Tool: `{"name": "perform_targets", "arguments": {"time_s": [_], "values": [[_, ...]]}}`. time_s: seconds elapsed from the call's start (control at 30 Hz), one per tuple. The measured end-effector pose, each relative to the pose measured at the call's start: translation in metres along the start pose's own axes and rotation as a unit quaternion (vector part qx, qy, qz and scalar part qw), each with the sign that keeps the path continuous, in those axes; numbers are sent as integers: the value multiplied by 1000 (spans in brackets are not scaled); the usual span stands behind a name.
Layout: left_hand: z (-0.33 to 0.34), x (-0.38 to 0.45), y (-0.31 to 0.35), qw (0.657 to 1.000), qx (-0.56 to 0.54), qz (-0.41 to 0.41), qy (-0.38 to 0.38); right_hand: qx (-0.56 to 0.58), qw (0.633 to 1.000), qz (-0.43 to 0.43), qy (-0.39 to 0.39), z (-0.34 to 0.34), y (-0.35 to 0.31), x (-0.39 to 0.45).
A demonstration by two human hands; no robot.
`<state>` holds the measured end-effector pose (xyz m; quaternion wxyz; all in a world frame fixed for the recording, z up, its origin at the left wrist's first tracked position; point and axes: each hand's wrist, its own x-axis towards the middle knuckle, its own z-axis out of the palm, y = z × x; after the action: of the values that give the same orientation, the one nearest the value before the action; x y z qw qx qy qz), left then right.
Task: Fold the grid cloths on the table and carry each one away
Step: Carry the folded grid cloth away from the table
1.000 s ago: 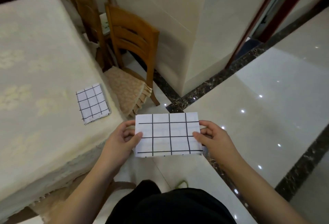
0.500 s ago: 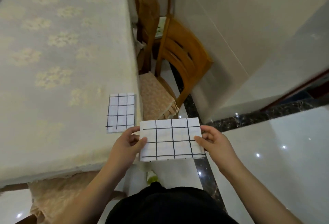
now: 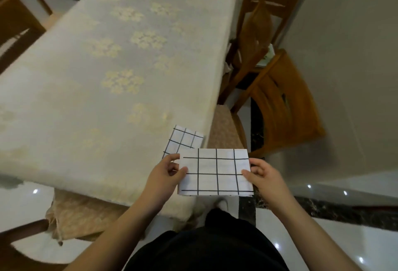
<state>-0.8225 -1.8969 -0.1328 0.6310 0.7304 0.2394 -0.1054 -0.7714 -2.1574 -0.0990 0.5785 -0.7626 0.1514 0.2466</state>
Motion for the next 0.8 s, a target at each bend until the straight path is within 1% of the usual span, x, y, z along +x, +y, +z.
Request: {"name": "perform_targets", "arguments": {"time_s": [0.13,0.3,0.43,0.53,0.7,0.8], "values": [[5,16,-1,998,5,-19,60,-33,998,-9,-50,1,-23,59],[17,29,-8,985,-28,-67,155,-113,982,-14,-151,17,-53,129],[35,35,-13,964,-44,-101,243,-183,956,-22,-226,35,-64,181],[47,39,-22,940,-55,-135,308,-216,937,-14,-274,52,-69,205],[66,39,-36,906,-91,-174,374,-287,894,-36,-342,77,-76,231],[73,39,-42,887,-105,-192,407,-323,872,-57,-362,91,-76,242]]}}
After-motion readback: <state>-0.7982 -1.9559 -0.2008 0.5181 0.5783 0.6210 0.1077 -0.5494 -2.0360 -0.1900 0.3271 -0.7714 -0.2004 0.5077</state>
